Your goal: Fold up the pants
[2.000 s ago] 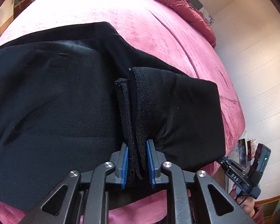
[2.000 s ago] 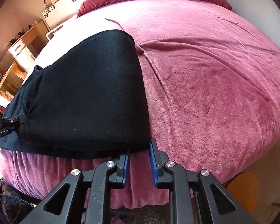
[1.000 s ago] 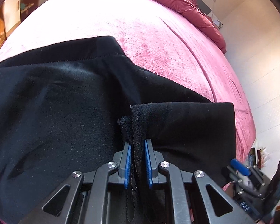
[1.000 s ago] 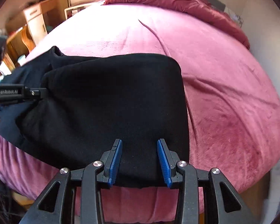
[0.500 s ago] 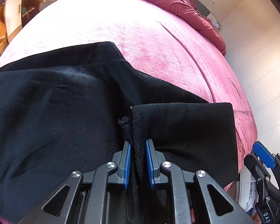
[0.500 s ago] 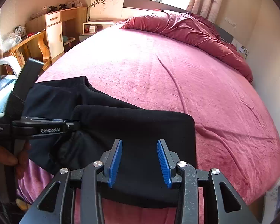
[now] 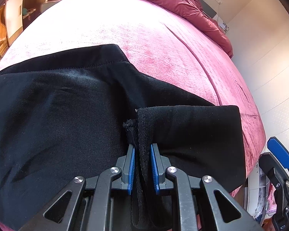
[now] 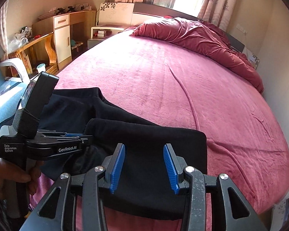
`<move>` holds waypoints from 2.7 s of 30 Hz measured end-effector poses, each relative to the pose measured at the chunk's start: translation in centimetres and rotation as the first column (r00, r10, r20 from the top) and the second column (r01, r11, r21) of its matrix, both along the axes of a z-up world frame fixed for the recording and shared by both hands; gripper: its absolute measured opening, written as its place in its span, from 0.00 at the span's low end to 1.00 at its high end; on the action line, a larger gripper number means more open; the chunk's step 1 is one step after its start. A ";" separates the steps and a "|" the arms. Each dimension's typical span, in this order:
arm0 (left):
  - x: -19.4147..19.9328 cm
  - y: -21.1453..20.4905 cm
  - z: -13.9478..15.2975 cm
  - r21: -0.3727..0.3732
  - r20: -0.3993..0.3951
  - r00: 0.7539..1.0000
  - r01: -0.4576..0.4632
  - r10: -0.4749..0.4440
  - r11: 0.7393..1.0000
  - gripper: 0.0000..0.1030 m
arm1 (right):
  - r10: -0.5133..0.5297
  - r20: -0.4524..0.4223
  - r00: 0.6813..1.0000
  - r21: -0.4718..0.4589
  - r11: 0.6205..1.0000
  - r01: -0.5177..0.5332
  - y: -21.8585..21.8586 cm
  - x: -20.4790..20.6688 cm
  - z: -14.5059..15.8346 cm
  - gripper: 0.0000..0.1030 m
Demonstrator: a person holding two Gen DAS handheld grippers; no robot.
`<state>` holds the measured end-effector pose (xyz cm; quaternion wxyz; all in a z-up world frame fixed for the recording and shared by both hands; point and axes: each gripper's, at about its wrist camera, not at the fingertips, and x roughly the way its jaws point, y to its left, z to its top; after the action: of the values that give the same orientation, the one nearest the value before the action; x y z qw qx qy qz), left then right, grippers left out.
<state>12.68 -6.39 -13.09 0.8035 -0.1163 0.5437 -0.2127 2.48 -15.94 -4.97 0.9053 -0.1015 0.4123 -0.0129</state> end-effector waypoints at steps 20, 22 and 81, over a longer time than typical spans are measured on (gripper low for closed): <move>-2.2 7.8 2.7 -0.050 -0.004 0.986 -0.166 0.166 0.985 0.30 | -0.014 -0.226 0.974 0.108 0.993 0.040 0.6 3.0 -9.6 0.50; -3.0 11.0 3.0 -0.076 -0.017 0.972 -0.237 0.236 0.969 0.30 | -0.016 -0.227 0.974 0.099 0.994 0.039 0.8 2.9 -9.7 0.51; -8.6 10.4 8.3 -0.149 0.268 0.962 -0.019 0.059 0.989 0.11 | 0.347 -0.136 0.928 0.700 0.696 -0.158 0.8 7.0 -2.2 0.74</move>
<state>4.09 3.99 -4.75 0.8640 -0.1546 0.4091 -0.2495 9.48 -15.12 -7.19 0.8107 0.1784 0.4840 0.2769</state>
